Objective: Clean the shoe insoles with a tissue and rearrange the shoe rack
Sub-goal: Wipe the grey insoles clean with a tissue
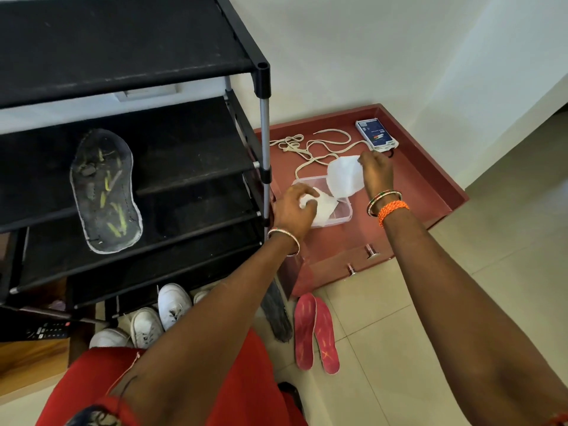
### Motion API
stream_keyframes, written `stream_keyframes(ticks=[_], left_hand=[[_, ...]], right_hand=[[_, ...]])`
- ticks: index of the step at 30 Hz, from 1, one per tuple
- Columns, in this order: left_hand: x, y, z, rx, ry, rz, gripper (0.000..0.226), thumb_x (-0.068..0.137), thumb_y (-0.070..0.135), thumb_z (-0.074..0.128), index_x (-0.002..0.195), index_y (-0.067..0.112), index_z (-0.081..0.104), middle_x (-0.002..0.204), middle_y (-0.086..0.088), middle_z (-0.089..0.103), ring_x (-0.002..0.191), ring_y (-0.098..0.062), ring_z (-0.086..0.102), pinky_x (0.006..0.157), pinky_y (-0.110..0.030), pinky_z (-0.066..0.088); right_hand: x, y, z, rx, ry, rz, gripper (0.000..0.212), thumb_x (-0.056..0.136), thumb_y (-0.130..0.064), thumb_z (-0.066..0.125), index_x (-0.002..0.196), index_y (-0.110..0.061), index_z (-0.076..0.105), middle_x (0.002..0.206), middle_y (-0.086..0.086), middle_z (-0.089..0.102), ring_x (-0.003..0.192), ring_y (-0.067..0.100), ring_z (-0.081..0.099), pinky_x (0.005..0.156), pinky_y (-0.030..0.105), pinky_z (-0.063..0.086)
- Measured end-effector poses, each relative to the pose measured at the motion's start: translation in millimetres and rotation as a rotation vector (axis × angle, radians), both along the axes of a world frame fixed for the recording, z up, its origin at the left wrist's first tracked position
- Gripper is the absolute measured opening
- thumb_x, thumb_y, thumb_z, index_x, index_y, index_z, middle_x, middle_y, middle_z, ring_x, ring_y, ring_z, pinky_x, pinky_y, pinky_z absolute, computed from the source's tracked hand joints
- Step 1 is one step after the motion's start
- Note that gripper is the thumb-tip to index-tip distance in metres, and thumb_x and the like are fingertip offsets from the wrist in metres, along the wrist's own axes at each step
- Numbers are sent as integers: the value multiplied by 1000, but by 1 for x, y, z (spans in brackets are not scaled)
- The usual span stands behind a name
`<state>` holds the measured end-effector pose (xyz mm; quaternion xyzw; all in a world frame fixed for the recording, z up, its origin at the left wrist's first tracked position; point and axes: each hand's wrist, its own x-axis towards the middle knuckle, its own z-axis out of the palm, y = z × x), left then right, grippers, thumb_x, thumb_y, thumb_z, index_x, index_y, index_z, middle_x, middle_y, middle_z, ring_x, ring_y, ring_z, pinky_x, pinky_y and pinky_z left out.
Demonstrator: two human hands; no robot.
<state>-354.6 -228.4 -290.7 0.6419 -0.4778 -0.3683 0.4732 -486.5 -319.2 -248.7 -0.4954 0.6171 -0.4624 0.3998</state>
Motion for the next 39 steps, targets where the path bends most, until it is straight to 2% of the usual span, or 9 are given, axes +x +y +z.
stream_keyframes(ticks=[3, 6, 8, 13, 14, 17, 20, 28, 39], left_hand=[[-3, -7, 41, 242, 716, 47, 28, 84, 37, 55, 92, 10, 57, 93, -9, 58, 98, -23, 54, 76, -35, 48], [1, -4, 72, 397, 966, -66, 41, 95, 43, 42, 89, 5, 56, 75, -9, 64, 73, -20, 62, 69, -30, 53], [5, 8, 78, 402, 944, -100, 29, 100, 20, 35, 88, 3, 55, 62, -8, 66, 62, -18, 62, 60, -24, 53], [35, 55, 80, 264, 967, -50, 43, 94, 8, 45, 135, -3, 41, 133, -24, 50, 98, -34, 56, 96, -47, 42], [40, 67, 85, 225, 991, -76, 50, 91, 14, 54, 136, -2, 41, 130, -23, 52, 97, -32, 58, 98, -47, 43], [57, 99, 107, 141, 987, -152, 46, 95, 23, 46, 137, 3, 42, 111, -16, 60, 90, -26, 63, 83, -42, 53], [77, 132, 133, 91, 899, -121, 34, 100, 30, 36, 123, 9, 51, 105, -14, 63, 89, -27, 63, 79, -42, 54], [144, 216, 189, -119, 329, 210, 25, 88, 34, 61, 77, 12, 61, 77, -8, 65, 68, -17, 64, 64, -32, 54], [218, 256, 215, -395, 162, 288, 11, 81, 7, 68, 92, 5, 67, 93, 3, 66, 83, -7, 64, 65, -14, 53]], right_hand=[[7, 31, 28, -128, -10, 160, 15, 71, -21, 45, 60, -12, 41, 59, -2, 36, 51, 0, 31, 46, 14, 26], [16, 71, 41, -75, 72, 406, 20, 79, -13, 51, 59, -12, 51, 59, 2, 48, 54, -1, 42, 57, 21, 34], [21, 93, 49, -24, 40, 516, 21, 83, -13, 53, 67, -2, 62, 67, 11, 64, 64, 7, 58, 66, 24, 45], [28, 116, 78, -34, -22, 358, 15, 90, -8, 53, 79, -13, 62, 78, 2, 66, 68, 9, 62, 61, 19, 47], [31, 120, 80, 25, -1, 373, 5, 88, -9, 58, 90, -14, 59, 84, 4, 65, 70, 14, 60, 61, 23, 47], [50, 144, 87, 189, -62, 455, 42, 86, -10, 64, 122, -13, 43, 89, 9, 63, 70, 20, 62, 69, 36, 53], [73, 176, 105, 7, -121, 520, 60, 85, 0, 62, 135, -20, 36, 78, 5, 61, 72, 17, 62, 68, 34, 54], [142, 234, 151, -363, -30, 668, 37, 81, 2, 66, 107, -24, 65, 72, 2, 56, 70, 8, 57, 74, 19, 50], [194, 258, 182, -416, -78, 703, 12, 79, -8, 71, 83, -18, 68, 81, -7, 68, 79, 7, 64, 69, 17, 51]])
